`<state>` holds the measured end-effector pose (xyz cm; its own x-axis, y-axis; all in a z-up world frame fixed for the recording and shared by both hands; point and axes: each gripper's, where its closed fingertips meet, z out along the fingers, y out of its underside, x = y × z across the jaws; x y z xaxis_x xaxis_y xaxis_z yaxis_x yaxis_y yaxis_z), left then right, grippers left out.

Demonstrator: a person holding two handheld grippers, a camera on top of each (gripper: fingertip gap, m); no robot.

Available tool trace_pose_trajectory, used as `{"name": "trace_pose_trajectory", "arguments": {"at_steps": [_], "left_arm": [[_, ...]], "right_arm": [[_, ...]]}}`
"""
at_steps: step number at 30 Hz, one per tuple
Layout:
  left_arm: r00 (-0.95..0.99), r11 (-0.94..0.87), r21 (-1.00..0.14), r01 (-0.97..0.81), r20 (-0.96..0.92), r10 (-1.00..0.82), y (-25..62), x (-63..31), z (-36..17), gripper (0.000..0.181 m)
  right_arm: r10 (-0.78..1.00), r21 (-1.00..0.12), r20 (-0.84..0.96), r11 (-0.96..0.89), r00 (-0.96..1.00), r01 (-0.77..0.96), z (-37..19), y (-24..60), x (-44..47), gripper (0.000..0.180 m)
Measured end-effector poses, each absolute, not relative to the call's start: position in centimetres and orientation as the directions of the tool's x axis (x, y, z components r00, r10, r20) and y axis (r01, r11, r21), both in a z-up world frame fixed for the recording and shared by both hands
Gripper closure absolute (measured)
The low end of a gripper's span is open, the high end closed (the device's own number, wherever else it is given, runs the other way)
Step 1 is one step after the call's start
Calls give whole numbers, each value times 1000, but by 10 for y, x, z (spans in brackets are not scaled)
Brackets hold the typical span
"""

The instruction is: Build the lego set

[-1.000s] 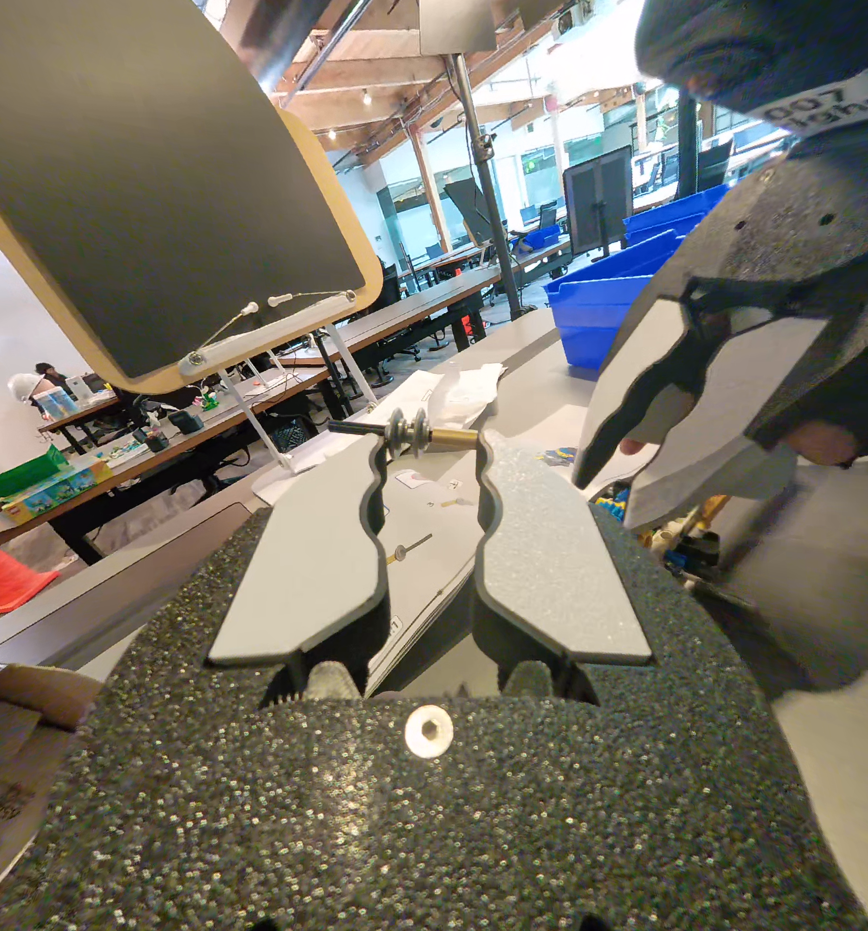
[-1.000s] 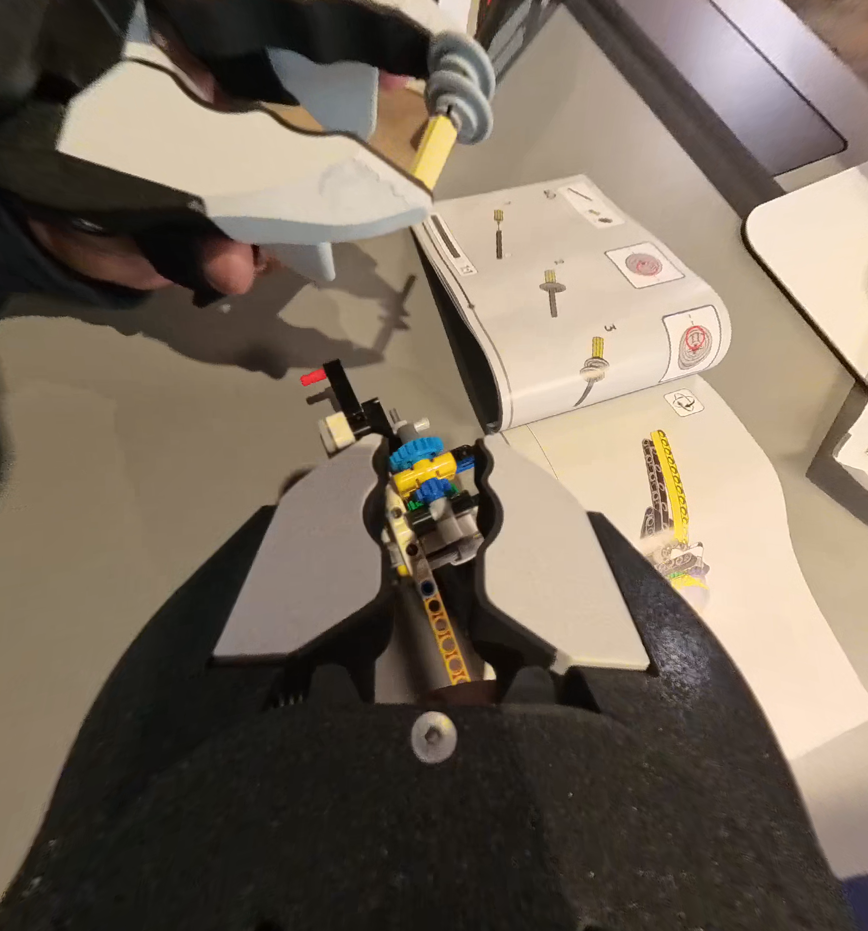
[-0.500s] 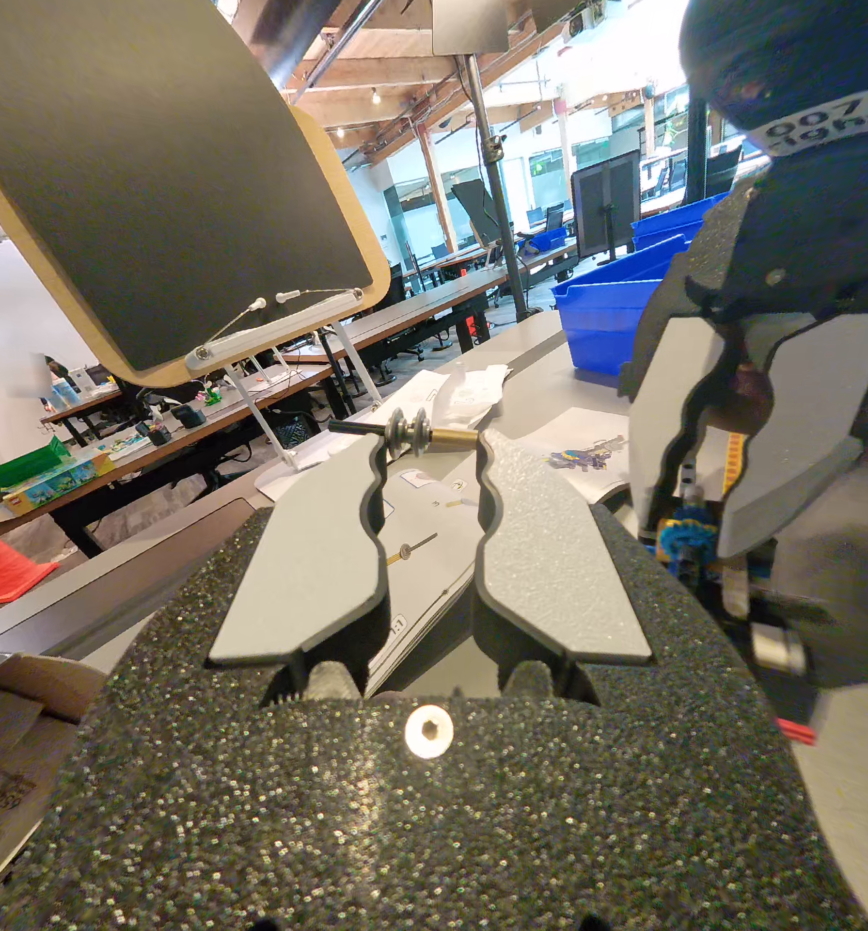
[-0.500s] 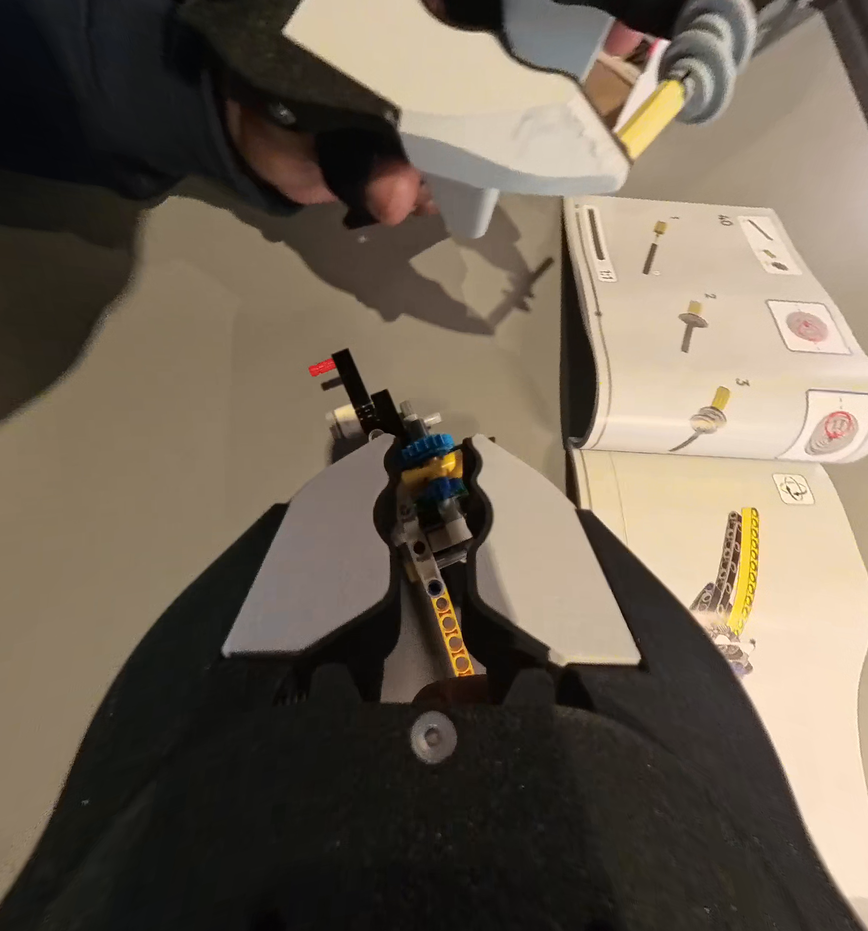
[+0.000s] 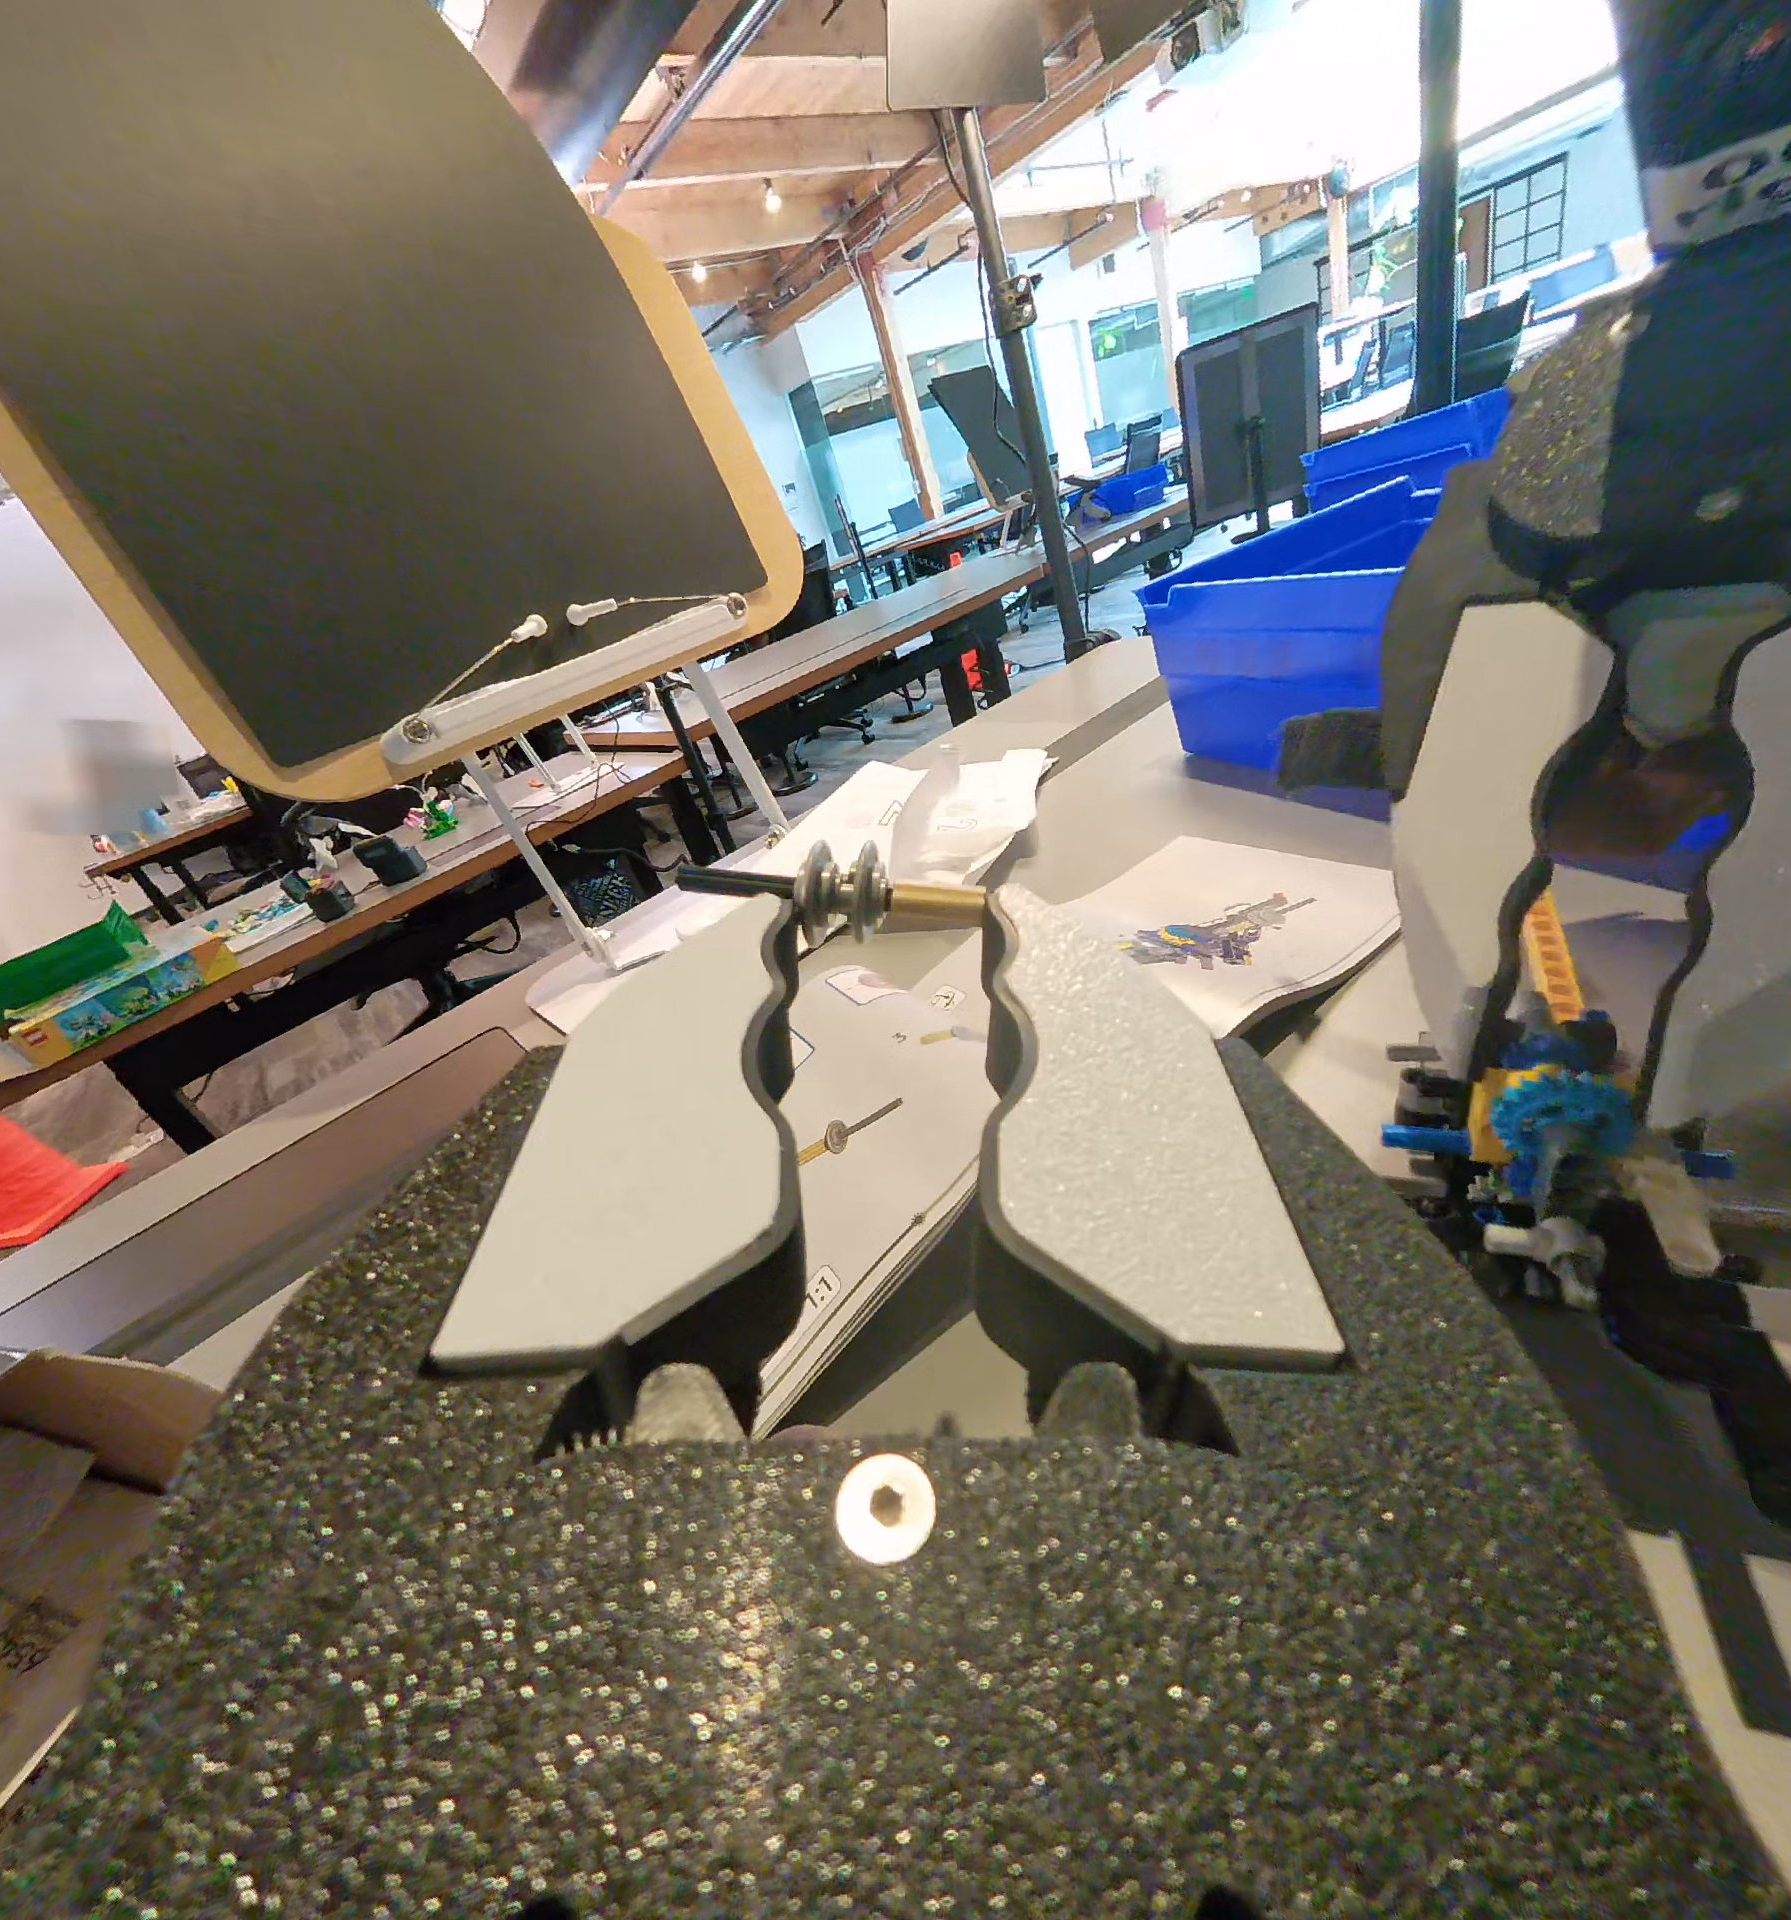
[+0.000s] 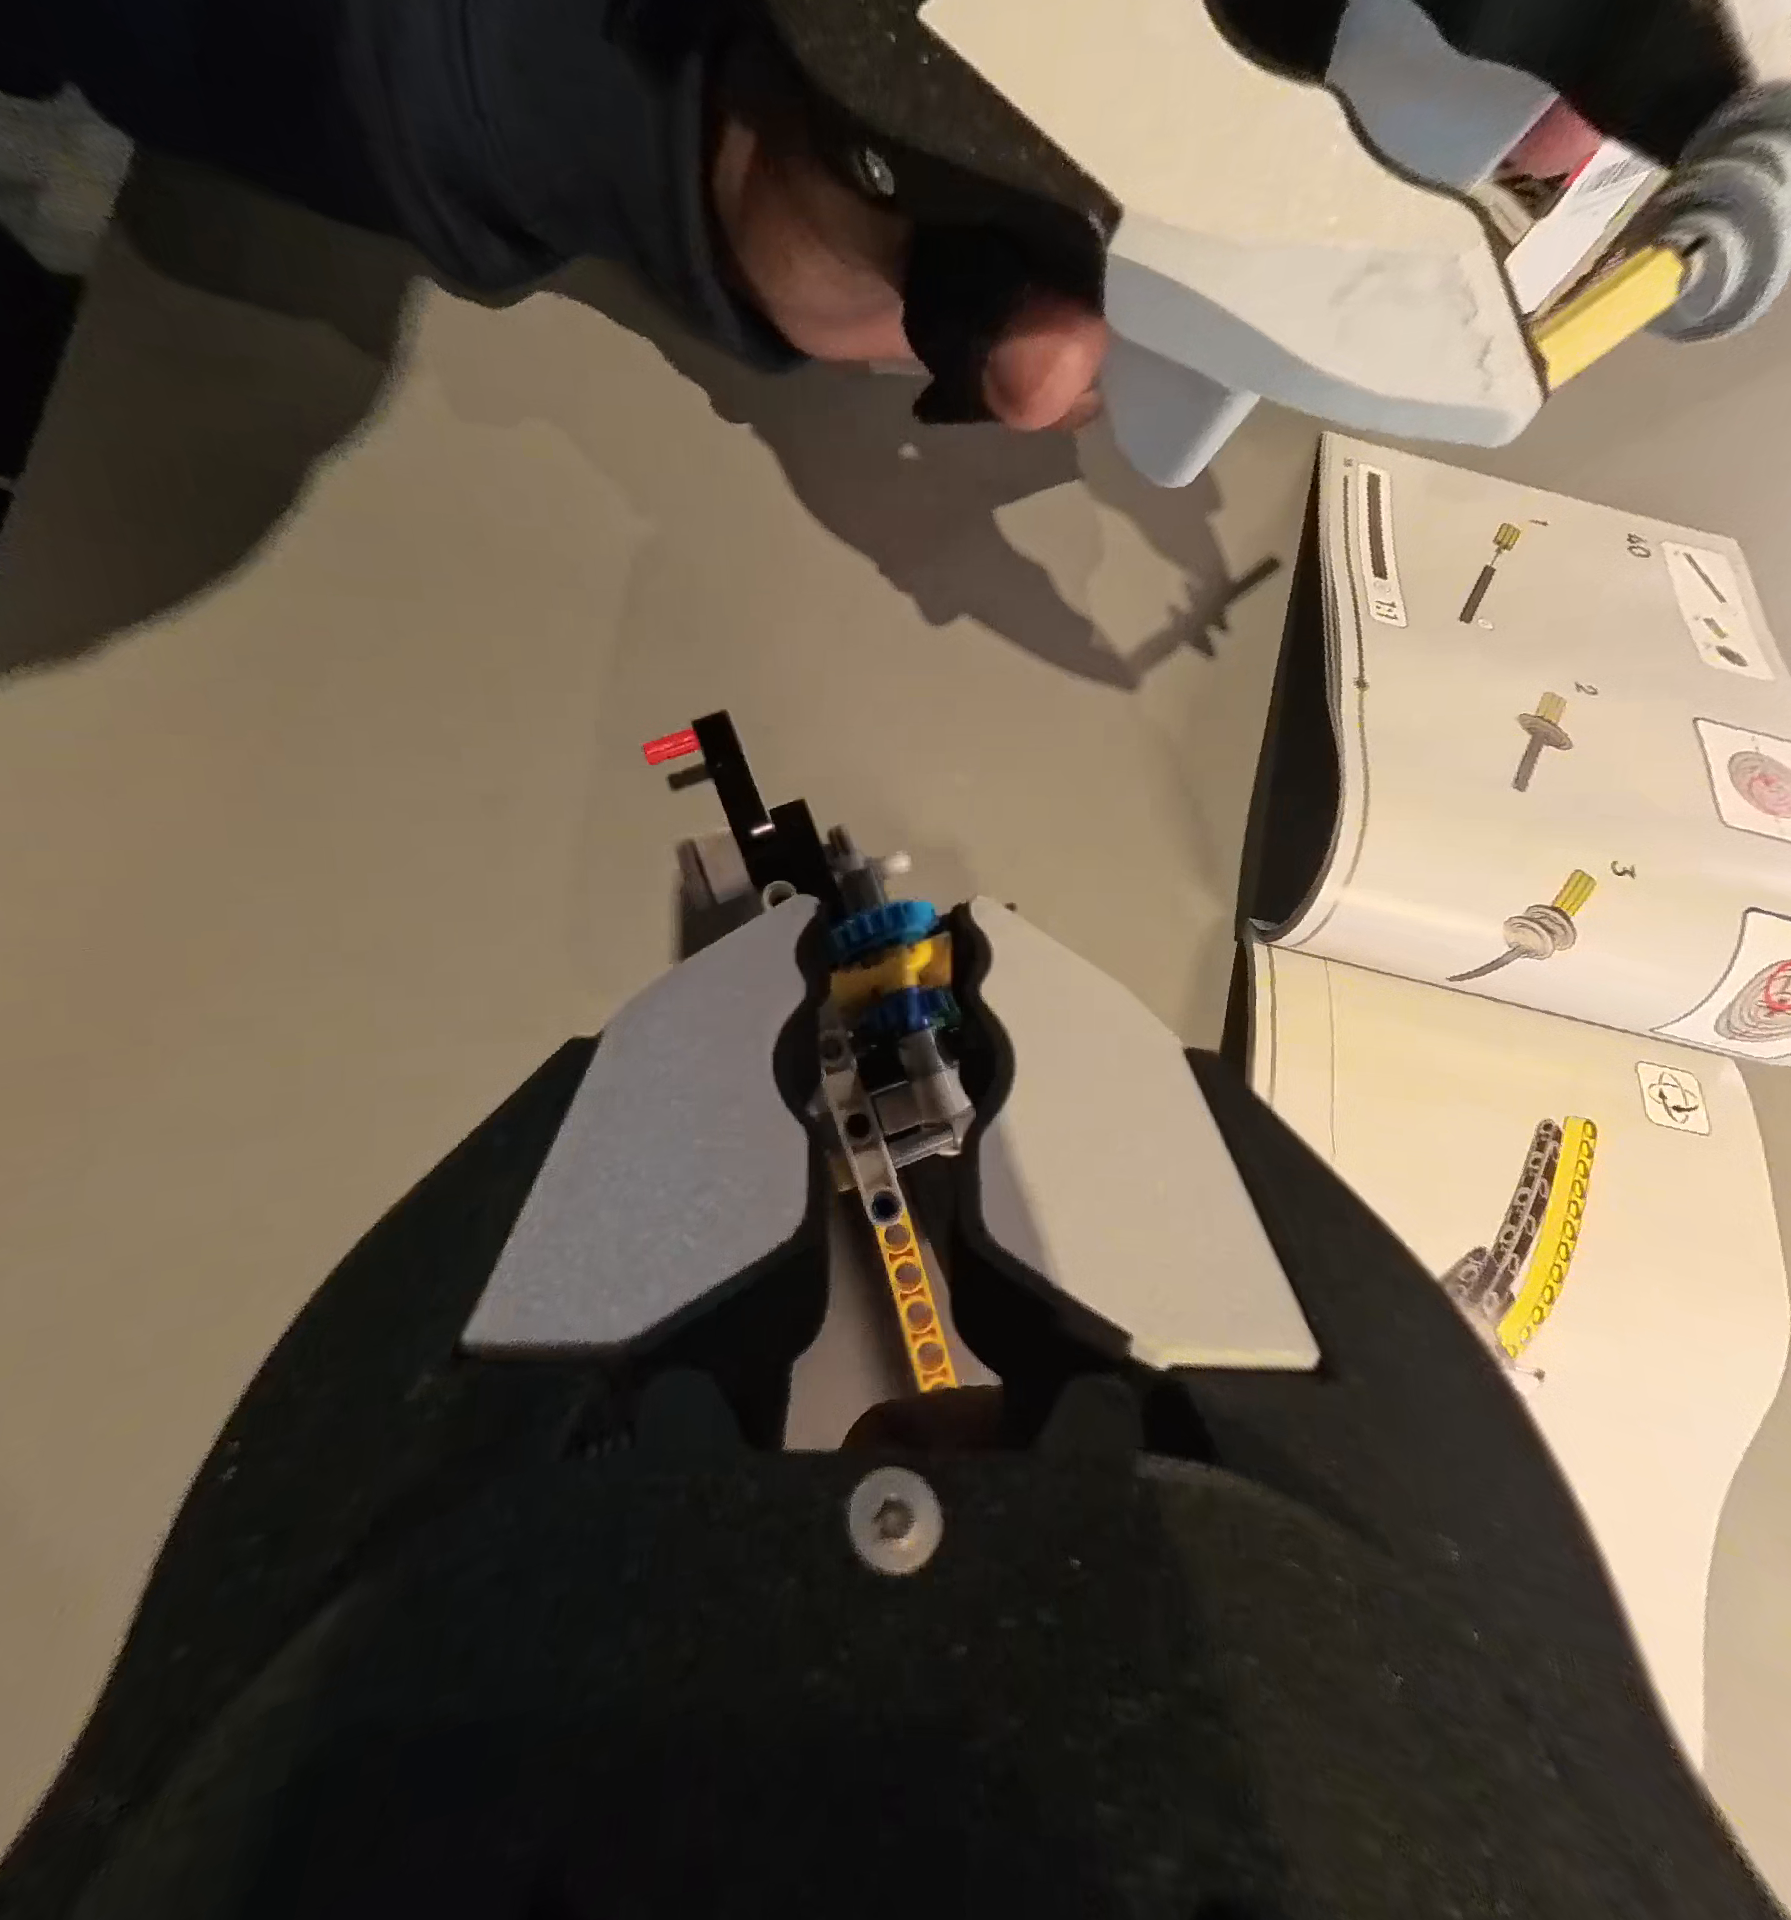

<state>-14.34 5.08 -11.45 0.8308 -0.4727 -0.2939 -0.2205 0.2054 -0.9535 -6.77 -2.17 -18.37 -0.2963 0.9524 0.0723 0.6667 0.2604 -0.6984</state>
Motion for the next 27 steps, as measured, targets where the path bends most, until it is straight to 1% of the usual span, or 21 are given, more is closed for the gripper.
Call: {"name": "trace_pose_trajectory", "arguments": {"at_steps": [4,6,12,17,20,27], "left_arm": [[828,199,-955,-222,-292,-479,51,-143,-117,147],[828,195,-955,-223,-291,-480,51,-142,-117,147],[830,182,-959,-219,-281,-482,52,-143,-120,147],[829,171,-959,-226,-282,-484,53,-143,-123,147],[829,161,-960,-229,-279,-484,54,-144,-125,147],[834,140,-963,-231,-270,-481,57,-146,-129,147]], "right_arm": [[964,-710,99,242,-246,662,-179,-18,-67,147],[970,-724,100,224,-222,652,-176,-20,-66,146],[975,-781,78,189,-207,595,-166,-41,-54,149],[966,-797,12,165,-259,581,-183,-69,-45,155],[956,-782,-9,175,-292,598,-202,-82,-41,157],[942,-721,47,262,-333,642,-233,-91,-36,156]]}}
